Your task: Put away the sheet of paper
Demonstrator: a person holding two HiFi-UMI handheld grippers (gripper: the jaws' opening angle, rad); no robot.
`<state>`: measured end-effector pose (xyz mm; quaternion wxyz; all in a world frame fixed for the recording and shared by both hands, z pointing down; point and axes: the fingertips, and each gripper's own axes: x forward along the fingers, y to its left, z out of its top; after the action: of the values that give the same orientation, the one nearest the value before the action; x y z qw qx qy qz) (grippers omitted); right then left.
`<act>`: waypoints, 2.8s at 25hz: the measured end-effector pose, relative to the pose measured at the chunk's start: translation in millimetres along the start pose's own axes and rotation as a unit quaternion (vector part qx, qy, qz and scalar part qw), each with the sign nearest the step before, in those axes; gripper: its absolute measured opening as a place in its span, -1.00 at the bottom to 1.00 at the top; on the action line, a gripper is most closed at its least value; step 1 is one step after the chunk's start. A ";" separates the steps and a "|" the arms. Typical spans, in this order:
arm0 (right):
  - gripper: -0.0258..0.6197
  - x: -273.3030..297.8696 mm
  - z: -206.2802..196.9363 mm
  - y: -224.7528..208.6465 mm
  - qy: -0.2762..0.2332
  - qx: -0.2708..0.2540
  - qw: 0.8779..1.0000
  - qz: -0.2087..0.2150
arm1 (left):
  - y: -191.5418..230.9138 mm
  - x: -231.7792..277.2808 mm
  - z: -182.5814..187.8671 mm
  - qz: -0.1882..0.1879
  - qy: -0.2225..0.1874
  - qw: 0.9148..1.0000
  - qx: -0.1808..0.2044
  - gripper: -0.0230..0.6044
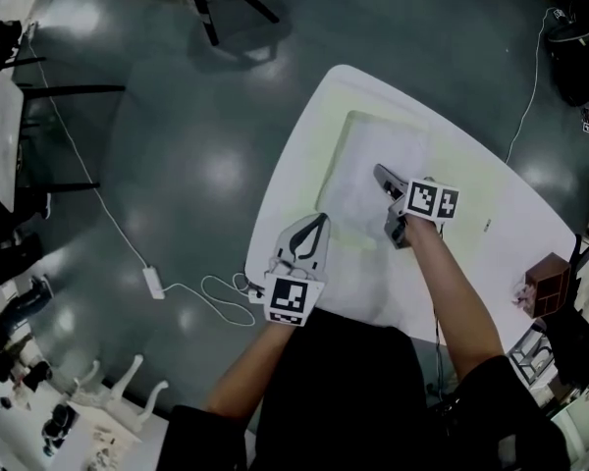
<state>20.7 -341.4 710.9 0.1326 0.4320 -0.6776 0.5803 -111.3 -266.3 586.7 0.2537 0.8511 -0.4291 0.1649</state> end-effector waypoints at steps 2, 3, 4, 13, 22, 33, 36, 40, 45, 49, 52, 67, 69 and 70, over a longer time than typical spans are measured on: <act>-0.92 5.2 0.8 3.4 0.002 -0.001 1.000 0.002 | 4.2 -0.2 -0.5 0.003 0.001 1.000 -0.004 -0.92; -0.92 7.5 0.5 4.7 0.003 0.001 1.000 0.003 | 5.7 -0.4 -1.0 0.003 0.002 1.000 -0.004 -0.92; -0.92 9.5 -0.4 5.9 0.004 0.002 1.000 0.004 | 6.6 -0.5 -1.6 0.003 0.003 1.000 -0.004 -0.92; -0.92 23.8 -2.2 10.1 0.012 0.012 1.000 0.012 | 8.6 3.5 -1.7 0.004 0.004 1.000 -0.008 -0.92; -0.92 39.0 -1.1 21.7 0.010 0.027 0.999 0.031 | 23.6 -0.1 3.4 0.014 -0.001 0.999 -0.039 -0.92; -0.92 48.0 1.3 33.2 -0.012 0.080 0.995 0.060 | 24.6 1.8 4.4 0.012 -0.001 0.999 -0.045 -0.92; -0.91 46.0 2.4 37.1 -0.021 0.069 0.995 0.062 | 25.3 -0.5 4.0 0.011 0.000 0.999 -0.043 -0.92; -0.56 36.1 3.7 46.5 -0.022 0.037 0.997 0.058 | 28.4 -4.4 7.5 0.013 -0.003 0.999 -0.053 -0.92; -0.35 6.6 18.4 30.4 -0.041 -0.015 0.999 0.002 | 26.0 -4.0 12.2 0.019 -0.011 0.998 -0.067 -0.92; -0.35 -16.9 46.1 7.2 -0.085 -0.029 0.995 -0.044 | 16.4 -0.4 16.4 0.007 -0.015 0.998 -0.059 -0.92; -0.43 -19.3 67.0 -1.4 -0.113 -0.020 0.992 -0.047 | 14.5 1.9 14.9 0.006 -0.013 0.998 -0.056 -0.92; -0.63 -2.8 60.8 -35.6 -0.087 -0.023 0.991 -0.096 | 13.5 -4.5 11.3 0.006 -0.006 0.999 -0.043 -0.92; -0.60 -3.3 62.0 -34.3 -0.089 -0.024 0.991 -0.097 | 15.6 -6.1 12.3 0.006 -0.007 0.999 -0.044 -0.92; -0.56 -4.4 61.8 -33.3 -0.090 -0.024 0.991 -0.098 | 16.5 -6.9 12.7 0.006 -0.008 0.999 -0.045 -0.92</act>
<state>67.7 -393.6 712.2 0.1378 0.5430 -0.6553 0.5067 -127.9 -277.4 577.7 0.2873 0.8377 -0.4429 0.1398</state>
